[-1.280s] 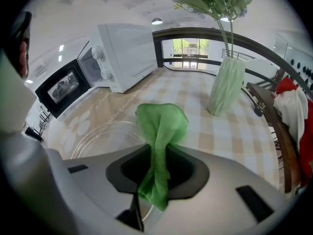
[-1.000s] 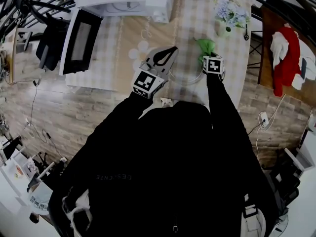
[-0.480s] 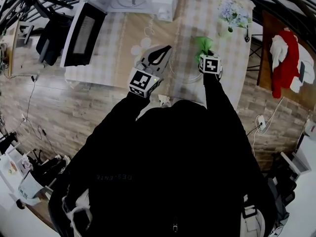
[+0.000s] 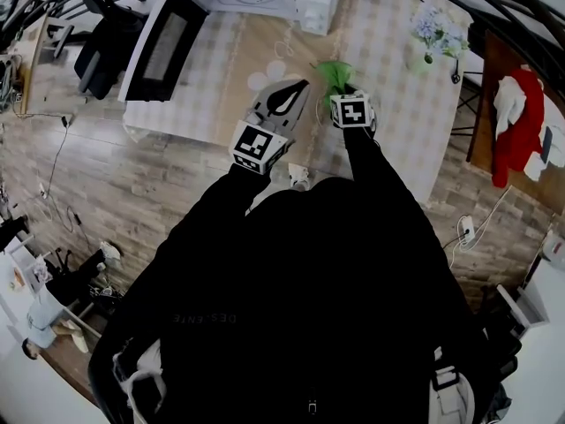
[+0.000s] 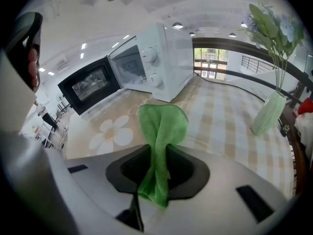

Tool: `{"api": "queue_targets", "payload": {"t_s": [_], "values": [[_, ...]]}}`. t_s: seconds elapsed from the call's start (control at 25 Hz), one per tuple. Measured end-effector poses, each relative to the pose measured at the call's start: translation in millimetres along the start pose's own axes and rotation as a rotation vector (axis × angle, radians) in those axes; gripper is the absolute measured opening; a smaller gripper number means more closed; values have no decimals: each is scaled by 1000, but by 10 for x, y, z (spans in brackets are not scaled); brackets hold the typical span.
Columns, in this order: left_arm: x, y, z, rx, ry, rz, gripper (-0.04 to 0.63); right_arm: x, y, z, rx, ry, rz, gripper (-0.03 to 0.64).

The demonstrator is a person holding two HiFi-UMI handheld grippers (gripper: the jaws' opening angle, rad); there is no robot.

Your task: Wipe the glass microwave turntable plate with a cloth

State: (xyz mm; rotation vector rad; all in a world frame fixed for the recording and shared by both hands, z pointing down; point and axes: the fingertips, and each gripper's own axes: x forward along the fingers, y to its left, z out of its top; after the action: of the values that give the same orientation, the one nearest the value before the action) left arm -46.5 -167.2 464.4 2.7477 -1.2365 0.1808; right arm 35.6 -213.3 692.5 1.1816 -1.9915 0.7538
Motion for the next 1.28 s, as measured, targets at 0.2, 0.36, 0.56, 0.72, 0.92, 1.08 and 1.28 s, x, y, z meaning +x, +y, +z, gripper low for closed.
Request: {"api": "queue_targets", "payload": {"t_s": [0.2,0.36,0.56,0.72,0.92,1.08,1.28], "values": [[-39,-5,-16,-6,5,5,21,137,288,17,-25,26,45,109],[-70,42,-46,-9,13,18,21,261,515,46,-45,38,94,109],[-143,90,-50,-13,15,34,21,390,658,-56,-75,102,103,109],[-191,127,-71,-17,26,40,21,416,784,-305,-29,213,150,109],[-198,136,-131,-26,36,36,21,421,715,-293,-39,203,140,109],[-152,75,-101,-22,31,10,21,376,608,-372,-9,215,129,107],[-79,-4,-110,-17,37,-24,21,346,286,-261,-39,109,53,107]]}}
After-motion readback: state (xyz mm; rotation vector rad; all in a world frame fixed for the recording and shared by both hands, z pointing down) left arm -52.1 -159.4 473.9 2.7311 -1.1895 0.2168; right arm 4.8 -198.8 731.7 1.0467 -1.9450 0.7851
